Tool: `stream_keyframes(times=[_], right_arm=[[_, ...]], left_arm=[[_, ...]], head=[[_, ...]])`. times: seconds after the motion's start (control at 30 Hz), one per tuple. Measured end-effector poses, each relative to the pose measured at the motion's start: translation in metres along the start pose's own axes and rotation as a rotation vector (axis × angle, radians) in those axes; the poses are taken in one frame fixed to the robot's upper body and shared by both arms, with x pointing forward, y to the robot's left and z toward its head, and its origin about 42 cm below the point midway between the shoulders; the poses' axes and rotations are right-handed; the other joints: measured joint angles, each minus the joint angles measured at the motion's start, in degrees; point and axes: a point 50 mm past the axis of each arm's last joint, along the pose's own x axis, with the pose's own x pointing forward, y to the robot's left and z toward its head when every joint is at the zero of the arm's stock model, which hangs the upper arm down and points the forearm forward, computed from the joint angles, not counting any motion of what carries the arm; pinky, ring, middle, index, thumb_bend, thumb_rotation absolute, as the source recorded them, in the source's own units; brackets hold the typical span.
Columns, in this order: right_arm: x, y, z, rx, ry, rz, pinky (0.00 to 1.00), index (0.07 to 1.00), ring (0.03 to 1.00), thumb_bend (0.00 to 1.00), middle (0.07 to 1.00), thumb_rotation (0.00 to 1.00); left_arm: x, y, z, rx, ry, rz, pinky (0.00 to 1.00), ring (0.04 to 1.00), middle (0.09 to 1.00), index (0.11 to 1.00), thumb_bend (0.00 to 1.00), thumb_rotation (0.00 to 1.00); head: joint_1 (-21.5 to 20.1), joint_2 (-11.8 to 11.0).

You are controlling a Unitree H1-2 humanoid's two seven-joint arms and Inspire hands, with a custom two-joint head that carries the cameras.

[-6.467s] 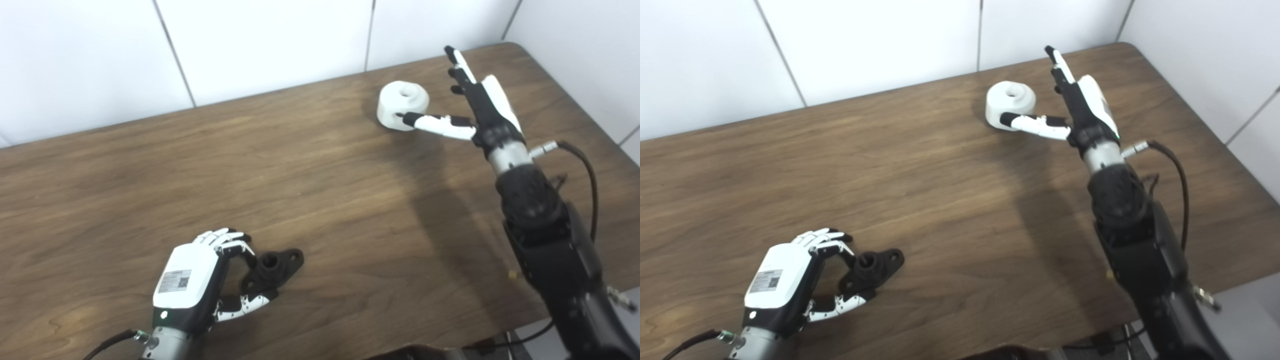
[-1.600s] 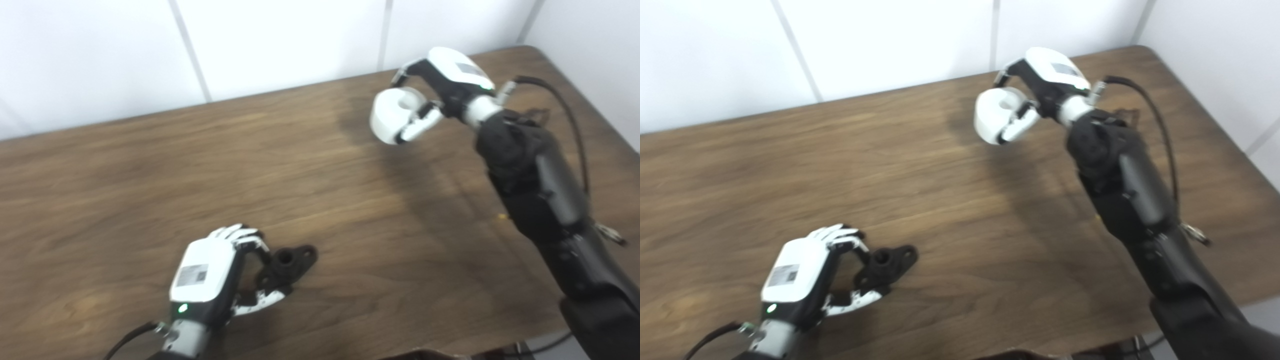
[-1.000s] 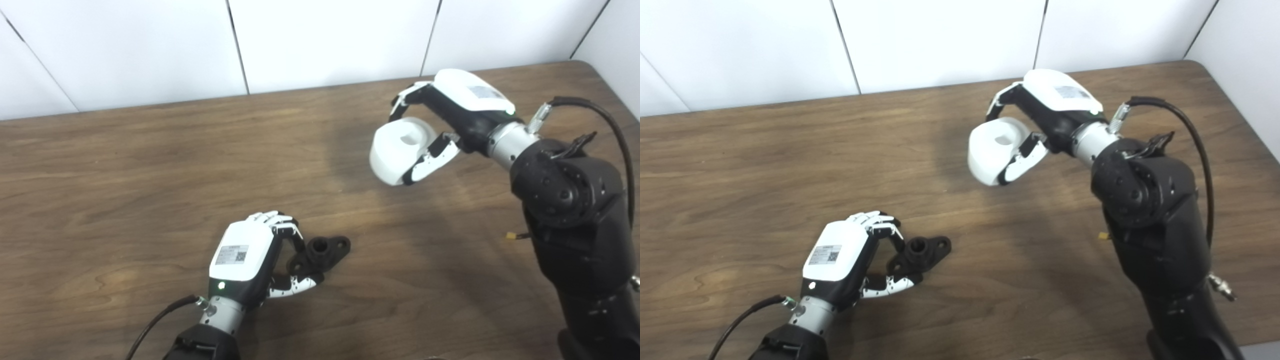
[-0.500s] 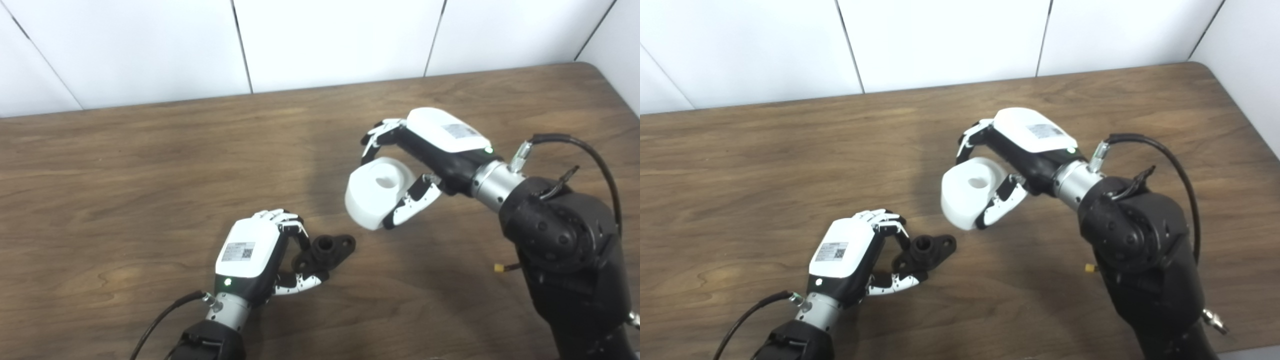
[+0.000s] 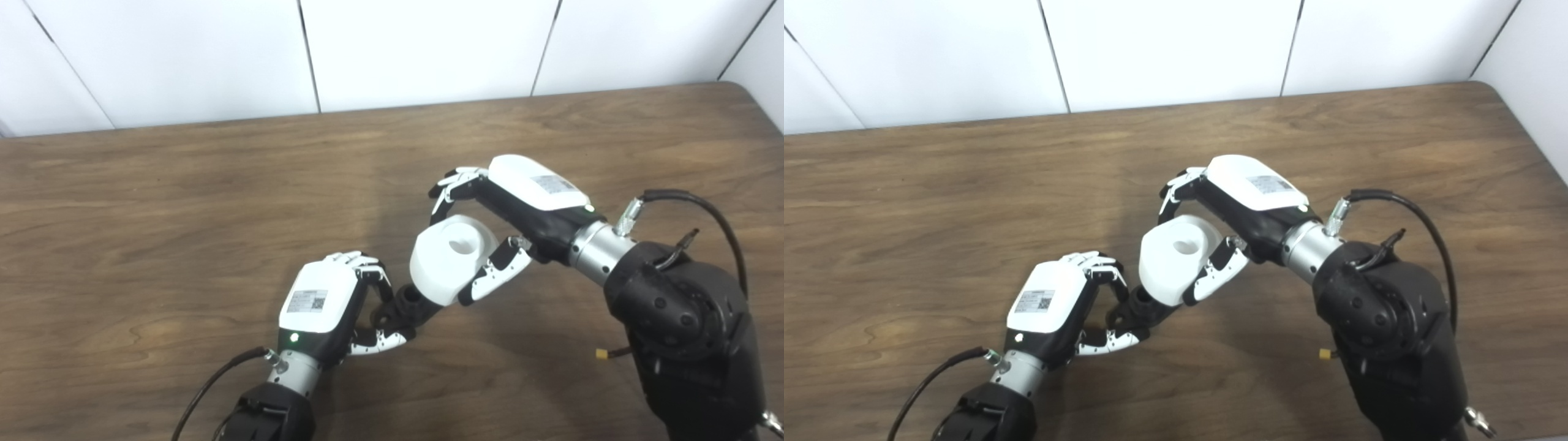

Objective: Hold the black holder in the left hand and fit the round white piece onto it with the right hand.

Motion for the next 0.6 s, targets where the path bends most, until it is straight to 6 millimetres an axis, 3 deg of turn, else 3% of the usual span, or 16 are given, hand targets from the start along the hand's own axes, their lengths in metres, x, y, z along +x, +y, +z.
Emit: stream_keyframes(times=[0.6], right_arm=[[0.006, 0.016, 0.009, 0.006, -0.039, 0.025, 0.86, 0.483, 0.912, 0.52, 0.815, 0.15]], left_arm=[[0.002, -0.001, 0.004, 0.004, 0.007, 0.0, 0.84, 0.833, 0.753, 0.488, 0.52, 0.05]], head=[[0.61, 0.88]])
